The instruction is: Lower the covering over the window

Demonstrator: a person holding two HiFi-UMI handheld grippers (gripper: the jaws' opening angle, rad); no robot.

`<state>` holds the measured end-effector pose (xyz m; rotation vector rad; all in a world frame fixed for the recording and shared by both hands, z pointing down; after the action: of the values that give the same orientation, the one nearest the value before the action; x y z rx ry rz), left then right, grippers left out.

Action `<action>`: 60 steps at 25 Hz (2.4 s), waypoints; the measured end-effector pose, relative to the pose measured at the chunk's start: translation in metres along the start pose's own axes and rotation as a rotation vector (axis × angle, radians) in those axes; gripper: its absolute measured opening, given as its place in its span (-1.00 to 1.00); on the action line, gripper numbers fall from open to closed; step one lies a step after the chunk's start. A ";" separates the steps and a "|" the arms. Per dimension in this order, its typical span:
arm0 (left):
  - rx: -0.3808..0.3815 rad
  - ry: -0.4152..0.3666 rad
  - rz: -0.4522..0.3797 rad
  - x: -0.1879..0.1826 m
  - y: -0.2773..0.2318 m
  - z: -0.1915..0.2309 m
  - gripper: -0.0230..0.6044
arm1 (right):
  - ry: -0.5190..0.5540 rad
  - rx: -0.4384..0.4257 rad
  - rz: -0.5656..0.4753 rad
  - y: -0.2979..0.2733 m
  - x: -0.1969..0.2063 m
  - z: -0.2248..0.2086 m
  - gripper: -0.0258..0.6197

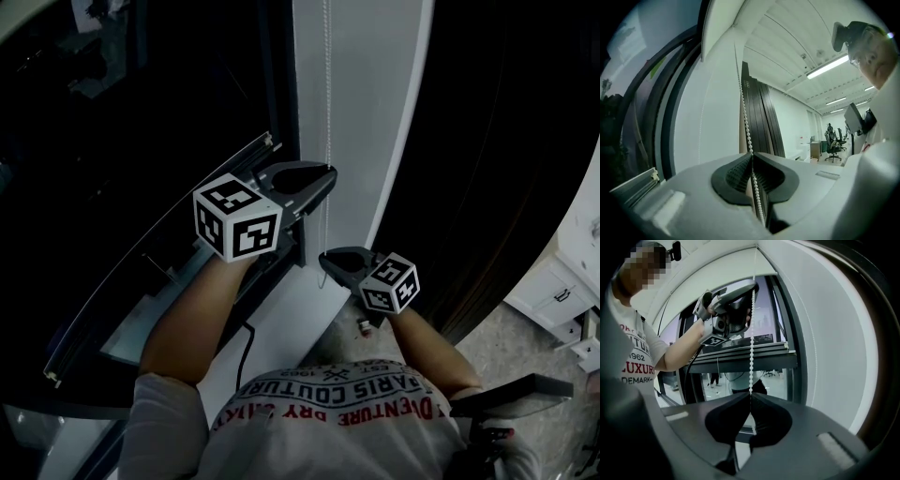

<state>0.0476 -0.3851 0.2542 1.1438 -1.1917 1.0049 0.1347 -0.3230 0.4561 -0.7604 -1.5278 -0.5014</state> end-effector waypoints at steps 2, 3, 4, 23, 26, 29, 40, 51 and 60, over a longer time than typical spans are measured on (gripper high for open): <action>-0.012 0.006 0.001 0.002 0.001 0.003 -0.89 | -0.001 0.001 -0.002 -0.002 0.001 -0.003 -0.90; -0.012 0.005 0.000 0.003 0.002 0.003 -0.90 | -0.002 0.002 -0.004 -0.002 0.002 -0.004 -0.90; -0.011 0.001 0.002 0.003 0.002 0.003 -0.91 | -0.002 0.003 -0.003 -0.002 0.002 -0.004 -0.90; -0.028 0.002 0.158 0.099 0.013 -0.010 -0.91 | -0.115 -0.001 0.175 -0.008 0.093 0.010 -0.90; -0.032 0.027 0.177 0.123 0.016 -0.013 -0.91 | -0.156 0.011 0.210 -0.006 0.114 0.012 -0.90; -0.035 0.037 0.206 0.145 0.018 -0.017 -0.91 | -0.180 0.015 0.257 -0.004 0.134 0.014 -0.90; -0.042 0.101 0.237 0.198 0.028 -0.022 -0.91 | -0.223 -0.002 0.371 0.005 0.187 0.022 -0.84; -0.037 0.102 0.226 0.199 0.035 -0.024 -0.91 | -0.141 -0.036 0.272 0.024 0.114 0.002 -0.37; -0.049 0.098 0.221 0.195 0.043 -0.035 -0.91 | -0.035 -0.034 -0.107 0.034 -0.057 -0.009 -0.39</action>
<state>0.0342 -0.3448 0.4521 0.9276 -1.2757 1.1785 0.1648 -0.3155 0.3964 -0.7196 -1.6024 -0.5980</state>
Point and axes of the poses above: the fingertips, and each gripper's own axes: y backward along the fingers, z to its left, x out of its underside, the point moved 7 cm from there along y, backward along the fingers, and after that the axes turned 7 degrees about -z, right-handed, at the moved point
